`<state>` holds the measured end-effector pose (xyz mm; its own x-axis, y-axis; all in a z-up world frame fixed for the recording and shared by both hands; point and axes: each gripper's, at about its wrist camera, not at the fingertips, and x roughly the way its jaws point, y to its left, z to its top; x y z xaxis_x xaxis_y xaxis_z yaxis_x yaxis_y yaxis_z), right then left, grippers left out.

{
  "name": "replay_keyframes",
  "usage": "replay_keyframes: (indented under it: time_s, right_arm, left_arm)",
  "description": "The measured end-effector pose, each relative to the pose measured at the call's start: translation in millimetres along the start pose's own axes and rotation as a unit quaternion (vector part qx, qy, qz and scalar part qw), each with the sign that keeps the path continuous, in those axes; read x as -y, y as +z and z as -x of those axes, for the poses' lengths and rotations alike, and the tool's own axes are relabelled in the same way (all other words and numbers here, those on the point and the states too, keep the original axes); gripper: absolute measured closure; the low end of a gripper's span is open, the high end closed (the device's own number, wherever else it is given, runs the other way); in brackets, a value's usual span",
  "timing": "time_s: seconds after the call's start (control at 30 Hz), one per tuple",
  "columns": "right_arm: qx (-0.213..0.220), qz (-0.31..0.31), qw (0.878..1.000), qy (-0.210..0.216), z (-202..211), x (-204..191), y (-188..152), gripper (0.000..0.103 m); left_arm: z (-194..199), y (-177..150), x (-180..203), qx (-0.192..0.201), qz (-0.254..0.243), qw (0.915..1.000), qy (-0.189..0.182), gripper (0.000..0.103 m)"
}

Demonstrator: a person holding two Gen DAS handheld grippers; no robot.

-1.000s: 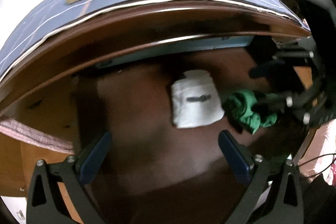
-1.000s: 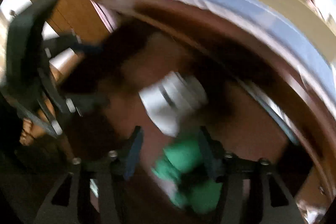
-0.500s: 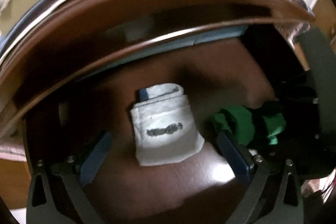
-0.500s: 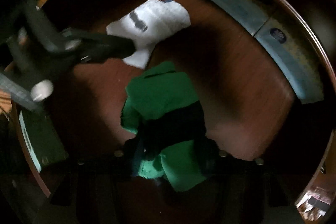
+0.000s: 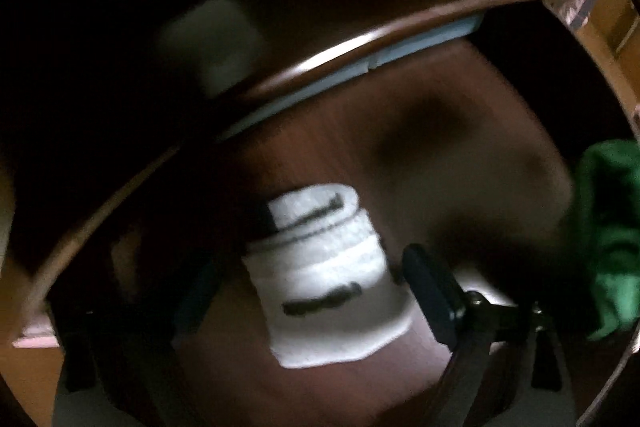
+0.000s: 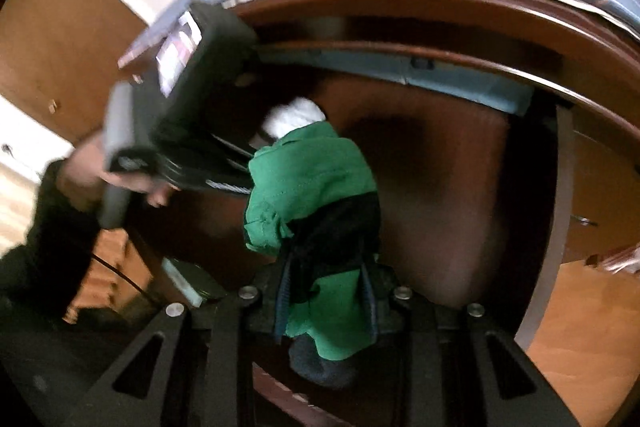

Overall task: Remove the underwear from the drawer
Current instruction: 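Grasp green and black sock with right tool while left tool grasps white sock, then hold both socks and lift them out of the drawer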

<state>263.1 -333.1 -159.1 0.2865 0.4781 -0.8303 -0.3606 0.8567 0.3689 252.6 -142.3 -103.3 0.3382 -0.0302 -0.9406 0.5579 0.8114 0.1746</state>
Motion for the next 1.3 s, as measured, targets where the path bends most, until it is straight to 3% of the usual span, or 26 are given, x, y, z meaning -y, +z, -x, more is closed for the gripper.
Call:
replay_keyframes:
  time_s: [0.07,0.13,0.2,0.4,0.6,0.73,0.77,0.93,1.3]
  right_arm:
    - [0.011,-0.011,1.000,0.012,8.8,1.2,-2.0,0.071]
    - [0.021,-0.023,0.999,0.017,30.5,-17.7,1.0,0.071]
    - [0.033,-0.038,0.999,0.018,58.3,-22.9,-0.4,0.071]
    - [0.078,-0.104,0.991,0.042,108.2,-7.8,-5.0,0.071]
    - [0.087,-0.152,0.984,0.032,107.8,1.8,-3.0,0.071]
    - [0.079,-0.142,0.987,-0.008,102.5,-1.6,-7.0,0.071]
    - [0.077,-0.142,0.987,-0.011,101.7,-0.3,-8.5,0.071]
    - [0.066,-0.136,0.988,-0.029,90.8,-1.7,-13.0,0.071]
    - [0.048,-0.147,0.987,-0.042,74.4,-1.5,-15.2,0.071]
  left_arm:
    - [-0.4,-0.2,2.5,0.002,-0.016,0.9998,0.013,0.017]
    - [1.1,-0.3,5.9,0.004,-0.028,0.9996,0.004,0.031]
    - [2.1,-0.2,7.7,0.008,-0.034,0.9994,0.002,0.057]
    - [8.7,4.9,6.5,0.021,-0.031,0.9993,0.002,0.083]
    - [25.3,4.2,9.4,0.032,-0.039,0.9987,-0.004,0.085]
    - [38.6,-1.2,13.6,0.041,-0.040,0.9983,0.009,0.085]
    - [36.5,6.0,-0.1,0.043,-0.041,0.9982,0.011,0.085]
    - [44.1,7.0,15.9,0.047,-0.033,0.9983,0.013,0.085]
    - [18.5,19.5,21.5,0.032,-0.034,0.9988,0.013,0.085]
